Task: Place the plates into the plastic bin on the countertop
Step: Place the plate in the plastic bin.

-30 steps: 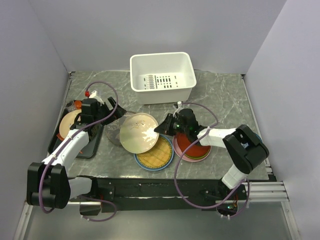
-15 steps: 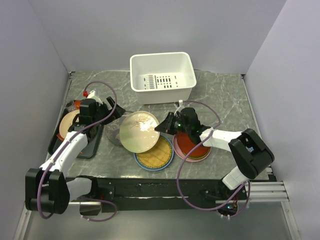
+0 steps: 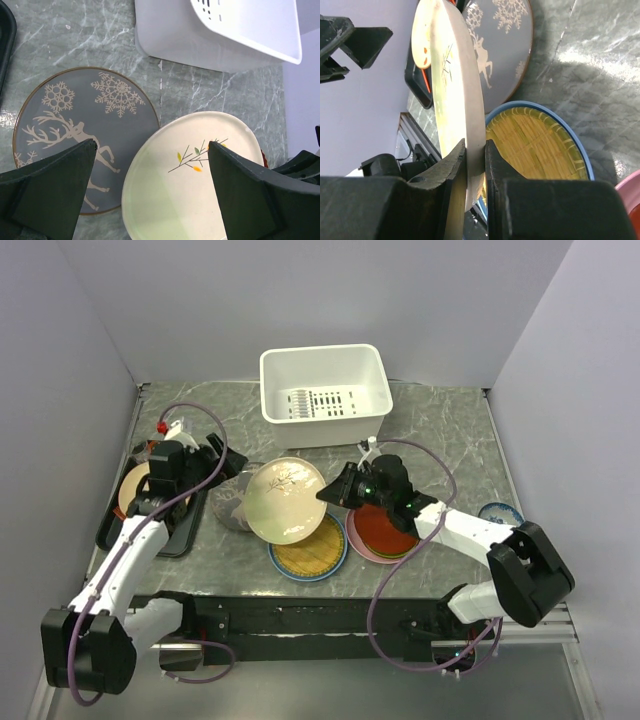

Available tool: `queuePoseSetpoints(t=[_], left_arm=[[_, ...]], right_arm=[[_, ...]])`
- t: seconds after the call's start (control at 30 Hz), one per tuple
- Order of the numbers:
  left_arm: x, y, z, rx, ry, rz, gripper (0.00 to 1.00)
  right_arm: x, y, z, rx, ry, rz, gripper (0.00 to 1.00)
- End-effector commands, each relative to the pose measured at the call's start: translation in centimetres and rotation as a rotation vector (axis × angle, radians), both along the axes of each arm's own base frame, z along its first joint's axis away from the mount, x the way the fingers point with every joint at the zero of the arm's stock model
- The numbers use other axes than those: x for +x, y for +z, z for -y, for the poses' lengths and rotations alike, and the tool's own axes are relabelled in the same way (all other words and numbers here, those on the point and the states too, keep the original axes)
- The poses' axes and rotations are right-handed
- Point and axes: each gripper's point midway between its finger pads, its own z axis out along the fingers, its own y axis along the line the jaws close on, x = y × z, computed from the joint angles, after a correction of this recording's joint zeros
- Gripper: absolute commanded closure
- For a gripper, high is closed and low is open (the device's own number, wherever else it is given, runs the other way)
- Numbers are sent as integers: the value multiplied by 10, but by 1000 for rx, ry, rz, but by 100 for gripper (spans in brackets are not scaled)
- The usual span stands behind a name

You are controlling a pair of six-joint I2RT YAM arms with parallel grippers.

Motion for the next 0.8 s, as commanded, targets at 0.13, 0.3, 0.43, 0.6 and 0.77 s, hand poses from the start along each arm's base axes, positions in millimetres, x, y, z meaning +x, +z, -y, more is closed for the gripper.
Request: queuePoseSetpoints(t=[0.13,0.3,0.43,0.6,0.77], left_arm=[[-7,27,-6,33,17,68,1],[-8,25,-10,33,36,88,1],[-8,24,-15,53,60,79,1],[-6,25,-21,64,96,95,1],[2,23,-26,80,126,92,1]], right_arm=[[0,59,-14,127,48,128,100],[-4,58,-16,143,62,131,100],[-3,60,-23,144,100,133,100],[-1,61,-30,143,128,133,100],[3,65,-36,147,153,136,100]])
